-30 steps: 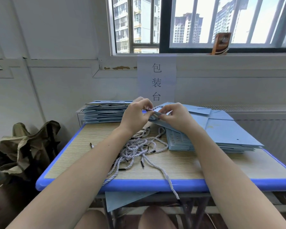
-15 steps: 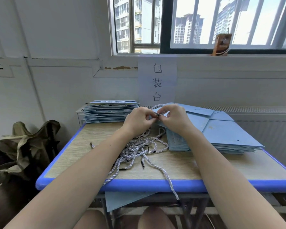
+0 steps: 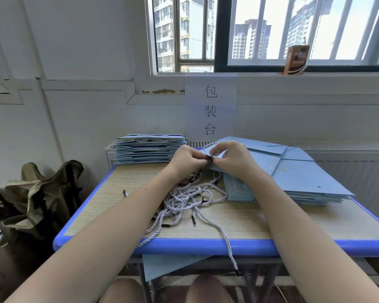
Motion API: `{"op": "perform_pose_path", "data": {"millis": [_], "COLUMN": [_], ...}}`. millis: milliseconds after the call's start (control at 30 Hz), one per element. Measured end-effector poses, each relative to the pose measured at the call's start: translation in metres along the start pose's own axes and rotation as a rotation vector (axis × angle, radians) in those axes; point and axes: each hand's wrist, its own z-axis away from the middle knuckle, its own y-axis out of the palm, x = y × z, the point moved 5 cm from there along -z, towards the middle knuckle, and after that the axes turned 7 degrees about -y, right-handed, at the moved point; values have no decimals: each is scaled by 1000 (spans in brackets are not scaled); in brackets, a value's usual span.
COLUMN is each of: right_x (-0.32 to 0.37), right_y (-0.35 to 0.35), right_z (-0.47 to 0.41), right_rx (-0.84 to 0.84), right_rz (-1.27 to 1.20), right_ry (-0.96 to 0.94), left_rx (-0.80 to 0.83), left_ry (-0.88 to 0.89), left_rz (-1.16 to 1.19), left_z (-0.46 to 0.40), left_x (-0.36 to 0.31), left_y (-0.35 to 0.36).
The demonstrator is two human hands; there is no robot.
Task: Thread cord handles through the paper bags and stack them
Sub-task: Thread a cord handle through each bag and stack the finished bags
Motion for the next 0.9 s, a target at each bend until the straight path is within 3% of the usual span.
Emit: {"op": "perform_pose_path", "data": {"millis": [333, 567, 700, 900], "right_x": [6, 6, 8, 2], "right_y": [-4, 5, 5, -2], "right_z": [-1, 5, 5, 4], "right_rx": [6, 137, 71, -7], "right_rz": [-147, -428, -361, -501], "right_ry": [84, 169, 123, 196], "left_rx": [-69, -223, -240, -275], "left_ry": [-112, -125, -97, -11], "left_rz": [219, 141, 133, -54], "left_z": [7, 2, -3, -1], "left_x": [-3, 5, 6, -4], "left_y": [7, 0, -2, -4]}}
